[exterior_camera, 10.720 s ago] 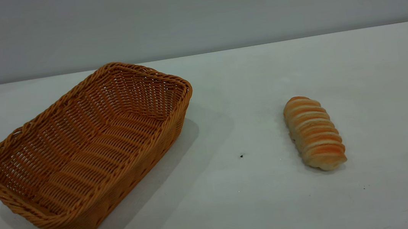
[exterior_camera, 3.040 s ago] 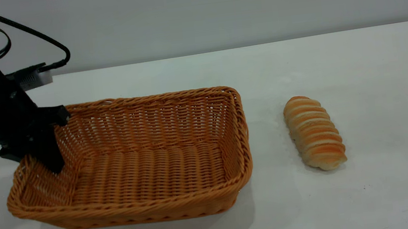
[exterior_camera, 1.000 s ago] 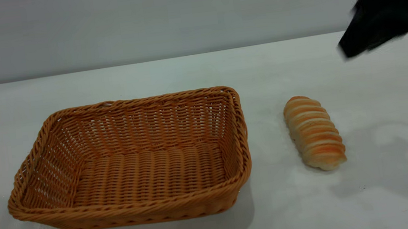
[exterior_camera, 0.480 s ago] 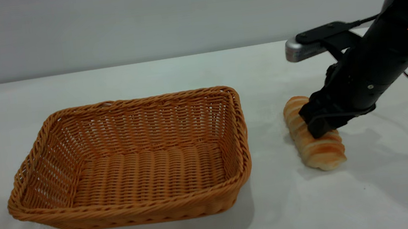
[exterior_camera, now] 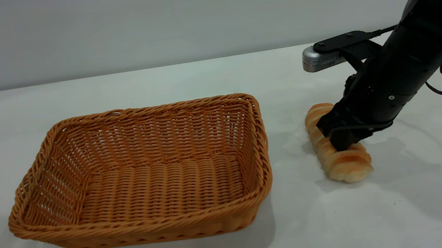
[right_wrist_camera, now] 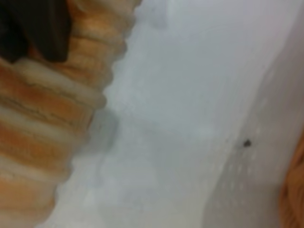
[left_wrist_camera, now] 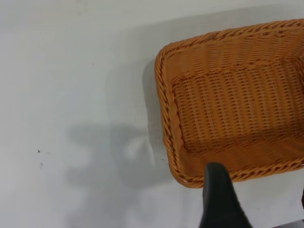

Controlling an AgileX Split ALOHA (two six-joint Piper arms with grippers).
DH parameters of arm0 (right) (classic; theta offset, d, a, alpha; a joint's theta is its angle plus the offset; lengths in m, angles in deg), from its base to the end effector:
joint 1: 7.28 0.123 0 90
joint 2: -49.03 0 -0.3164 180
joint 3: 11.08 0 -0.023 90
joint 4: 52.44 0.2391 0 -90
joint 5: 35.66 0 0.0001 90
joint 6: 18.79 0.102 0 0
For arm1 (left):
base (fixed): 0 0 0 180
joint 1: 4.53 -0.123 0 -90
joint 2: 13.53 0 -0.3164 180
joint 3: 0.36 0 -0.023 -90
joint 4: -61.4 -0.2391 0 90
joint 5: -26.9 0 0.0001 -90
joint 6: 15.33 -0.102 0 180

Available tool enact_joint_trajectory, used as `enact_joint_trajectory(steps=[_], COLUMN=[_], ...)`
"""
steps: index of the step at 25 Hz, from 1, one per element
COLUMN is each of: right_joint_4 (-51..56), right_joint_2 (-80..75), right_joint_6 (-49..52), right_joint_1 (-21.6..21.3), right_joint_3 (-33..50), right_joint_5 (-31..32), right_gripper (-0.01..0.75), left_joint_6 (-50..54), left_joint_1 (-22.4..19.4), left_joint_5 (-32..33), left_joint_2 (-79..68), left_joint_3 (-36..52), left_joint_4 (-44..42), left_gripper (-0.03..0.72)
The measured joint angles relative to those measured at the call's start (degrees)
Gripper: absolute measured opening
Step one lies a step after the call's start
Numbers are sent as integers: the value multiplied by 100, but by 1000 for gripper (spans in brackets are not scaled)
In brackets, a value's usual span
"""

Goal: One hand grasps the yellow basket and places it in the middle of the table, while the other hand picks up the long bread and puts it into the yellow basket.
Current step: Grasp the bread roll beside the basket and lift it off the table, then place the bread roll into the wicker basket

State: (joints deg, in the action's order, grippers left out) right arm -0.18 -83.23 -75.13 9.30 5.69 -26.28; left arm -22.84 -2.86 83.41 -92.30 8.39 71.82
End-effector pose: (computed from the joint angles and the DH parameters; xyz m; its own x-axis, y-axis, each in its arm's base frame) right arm 0.3782 0.1264 0.0724 -0.8386 -0.3300 -0.4335 -0.4019 0.9119 0.0832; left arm 0.2355 -0.0223 0.3855 -0.8005 0.0530 -0.5969 0.1423 0.9844 -0.1036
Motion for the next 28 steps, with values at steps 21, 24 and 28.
enact_joint_trajectory(steps=[21,24,28], right_joint_4=[-56,127,283], right_joint_2=[2357,2351,2244], right_joint_6=[0,-45,-224], right_joint_1=[108,418,959], right_joint_3=[-209,-270,-288], right_joint_5=[1625,1897,1928], right_gripper=[19,19,19], left_joint_6=[11,11,11], left_joint_1=[0,0,0], left_joint_5=[6,6,6], left_joint_2=[0,0,0], left_joint_3=[0,0,0], left_joint_4=[-5,-5,-5], left_gripper=[465,465,465])
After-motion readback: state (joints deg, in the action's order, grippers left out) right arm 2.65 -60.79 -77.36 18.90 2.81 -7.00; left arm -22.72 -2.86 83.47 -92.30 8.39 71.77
